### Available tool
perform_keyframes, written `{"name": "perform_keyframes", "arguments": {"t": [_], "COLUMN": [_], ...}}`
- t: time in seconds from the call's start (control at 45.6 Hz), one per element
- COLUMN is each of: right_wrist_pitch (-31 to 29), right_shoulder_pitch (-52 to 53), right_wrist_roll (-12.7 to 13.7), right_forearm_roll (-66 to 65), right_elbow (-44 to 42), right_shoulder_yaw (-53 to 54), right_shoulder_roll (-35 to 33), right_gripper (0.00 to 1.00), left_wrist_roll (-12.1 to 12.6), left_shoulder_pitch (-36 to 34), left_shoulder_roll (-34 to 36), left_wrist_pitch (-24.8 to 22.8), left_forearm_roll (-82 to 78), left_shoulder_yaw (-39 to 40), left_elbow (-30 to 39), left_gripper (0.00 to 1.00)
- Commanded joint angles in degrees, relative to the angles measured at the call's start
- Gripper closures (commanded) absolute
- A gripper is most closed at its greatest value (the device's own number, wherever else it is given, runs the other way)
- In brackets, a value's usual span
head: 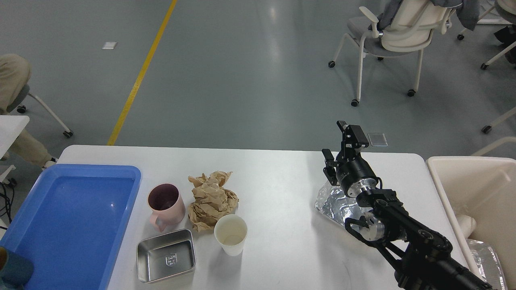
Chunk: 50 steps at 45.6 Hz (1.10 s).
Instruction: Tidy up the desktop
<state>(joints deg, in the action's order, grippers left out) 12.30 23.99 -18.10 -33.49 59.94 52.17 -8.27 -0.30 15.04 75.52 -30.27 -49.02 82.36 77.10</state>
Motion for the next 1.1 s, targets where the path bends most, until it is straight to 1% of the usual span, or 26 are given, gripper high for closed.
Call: {"name": "perform_keyframes", "arguments": {"t": [0.0,0.066,0.11,0.153,0.175,0.219,0.263,0.285,0.351,0.482,0.57,0.614,0.702,0.745,0.767,0.833,0.987,1.074], "right_wrist_pitch": [0.1,0.1,0.1,0.1,0.1,0.1,0.1,0.1,0.1,0.1,0.2,0.3,0.3,0.4,0.4,0.4,0.4,0.4], "right_shoulder_pitch": [0.0,0.0,-0.1,-0.3,-0.4,-0.4,-0.4,-0.4,-0.4,-0.6,-0.7,-0.7,-0.7,-0.7,-0.7,-0.6,-0.5,-0.4], "right_wrist_roll": [0.0,0.0,0.0,0.0,0.0,0.0,0.0,0.0,0.0,0.0,0.0,0.0,0.0,0.0,0.0,0.0,0.0,0.0], "right_forearm_roll": [0.0,0.0,0.0,0.0,0.0,0.0,0.0,0.0,0.0,0.0,0.0,0.0,0.0,0.0,0.0,0.0,0.0,0.0], "right_elbow": [0.0,0.0,0.0,0.0,0.1,0.1,0.0,0.0,0.0,0.0,0.0,0.1,0.1,0.1,0.1,0.2,0.3,0.3], "right_shoulder_yaw": [-0.4,-0.4,-0.4,-0.4,-0.4,-0.5,-0.5,-0.5,-0.5,-0.5,-0.5,-0.5,-0.5,-0.4,-0.4,-0.3,-0.3,-0.3], "right_shoulder_roll": [-0.1,-0.2,-0.3,-0.3,-0.3,-0.3,-0.3,-0.3,-0.3,0.0,0.1,0.1,0.1,0.1,0.1,0.2,0.5,0.6], "right_gripper": [0.0,0.0,0.0,0.0,0.0,0.0,0.0,0.0,0.0,0.0,0.0,0.0,0.0,0.0,0.0,0.0,0.0,0.0], "left_wrist_roll": [-0.2,-1.4,-3.4,-6.8,-10.0,-14.4,-18.2,-19.6,-22.3,-25.4,-24.9,-23.6,-17.9,-15.7,-15.1,-14.1,-12.8,-12.6], "left_shoulder_pitch": [0.1,-0.1,-0.2,-0.3,-0.4,-0.4,-0.1,-0.1,0.2,0.2,0.3,0.3,0.5,0.6,0.6,0.3,-0.2,-1.6], "left_shoulder_roll": [-0.6,-1.3,-2.0,-3.0,-3.6,-4.1,-4.1,-4.2,-4.5,-7.4,-8.3,-8.3,-8.3,-8.3,-8.3,-8.4,-8.4,-7.8], "left_wrist_pitch": [-0.5,-0.5,-0.6,-0.5,-0.5,-0.5,-0.5,-0.3,-0.1,-0.2,0.0,-0.1,-0.7,-1.2,-1.7,-3.3,-4.0,-4.8], "left_forearm_roll": [-2.2,-2.1,-2.2,-2.3,-2.2,-2.3,-2.2,-2.0,-1.9,-2.2,-2.0,-1.9,-1.8,-1.8,-1.8,-1.9,-1.9,-2.7], "left_shoulder_yaw": [-0.1,0.3,1.0,1.0,1.1,1.0,1.0,0.9,0.9,0.9,0.0,-0.1,-0.2,-0.2,-0.3,-0.3,-0.4,-1.1], "left_elbow": [3.8,4.1,4.0,3.8,3.7,3.2,2.5,1.8,-1.3,-6.8,-7.6,-7.6,-8.3,-8.3,-8.3,-8.3,-8.6,-8.8], "left_gripper": [0.03,0.03,0.03,0.03,0.03,0.03,0.03,0.03,0.03,0.03,0.03,0.03,0.03,0.03,0.03,0.03,0.03,0.03]}}
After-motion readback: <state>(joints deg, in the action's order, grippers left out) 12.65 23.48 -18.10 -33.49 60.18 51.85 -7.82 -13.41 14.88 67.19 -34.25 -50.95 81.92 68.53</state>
